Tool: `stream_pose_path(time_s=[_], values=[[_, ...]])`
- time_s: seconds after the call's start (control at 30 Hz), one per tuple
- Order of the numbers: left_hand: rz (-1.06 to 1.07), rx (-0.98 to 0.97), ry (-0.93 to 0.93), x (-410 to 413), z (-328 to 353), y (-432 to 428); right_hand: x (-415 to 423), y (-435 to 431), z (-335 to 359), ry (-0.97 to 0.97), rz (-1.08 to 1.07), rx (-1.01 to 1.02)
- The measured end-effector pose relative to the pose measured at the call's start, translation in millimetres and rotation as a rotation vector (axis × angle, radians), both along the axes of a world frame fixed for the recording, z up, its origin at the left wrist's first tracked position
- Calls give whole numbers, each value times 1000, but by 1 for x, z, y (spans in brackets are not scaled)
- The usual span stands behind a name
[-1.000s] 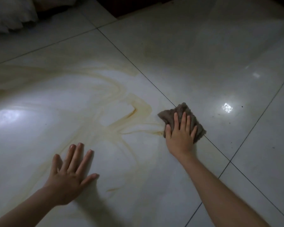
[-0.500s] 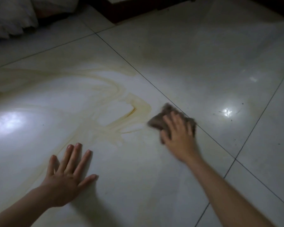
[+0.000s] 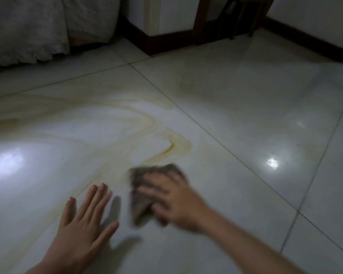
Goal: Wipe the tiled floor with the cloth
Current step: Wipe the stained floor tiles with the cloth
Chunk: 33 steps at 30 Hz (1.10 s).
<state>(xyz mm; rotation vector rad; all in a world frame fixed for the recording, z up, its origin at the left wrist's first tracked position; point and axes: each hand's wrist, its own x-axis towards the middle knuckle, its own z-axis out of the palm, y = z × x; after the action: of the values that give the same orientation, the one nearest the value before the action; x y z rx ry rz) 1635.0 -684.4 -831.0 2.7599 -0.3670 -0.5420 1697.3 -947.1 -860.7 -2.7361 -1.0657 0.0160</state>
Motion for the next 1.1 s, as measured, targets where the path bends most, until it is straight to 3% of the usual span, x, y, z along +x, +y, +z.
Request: stream_pose_path(time_s=[0.1,0.17,0.27,0.33,0.4,0.5,0.57,0.63,0.77,0.9,0.97,1.1], values=[[40,22,-56,-1,-5,-1,66,-74,5,-3,-501,7],[63,40,-71,-1,-13,1,85,-80,5,82,-825,-48],[84,3,-44,5,-11,5,78,-23,3,130,-1032,16],[137,-83,-25,6,0,9,45,33,0,68,-884,-21],[217,-79,-54,5,9,16,-4,86,-3,-47,-556,5],[320,121,-35,-2,14,31,-37,110,-1,-5,-40,-10],[349,202,79,-6,17,43,-7,80,3,15,158,-28],[292,272,170,-9,19,53,38,30,6,29,59,19],[222,288,293,-5,15,60,93,-70,1,73,-610,-44],[212,281,323,-4,8,62,108,-31,4,204,-966,-28],[217,266,338,-3,7,63,95,29,6,191,-945,-36],[240,252,383,0,13,61,16,148,-2,24,-376,-4]])
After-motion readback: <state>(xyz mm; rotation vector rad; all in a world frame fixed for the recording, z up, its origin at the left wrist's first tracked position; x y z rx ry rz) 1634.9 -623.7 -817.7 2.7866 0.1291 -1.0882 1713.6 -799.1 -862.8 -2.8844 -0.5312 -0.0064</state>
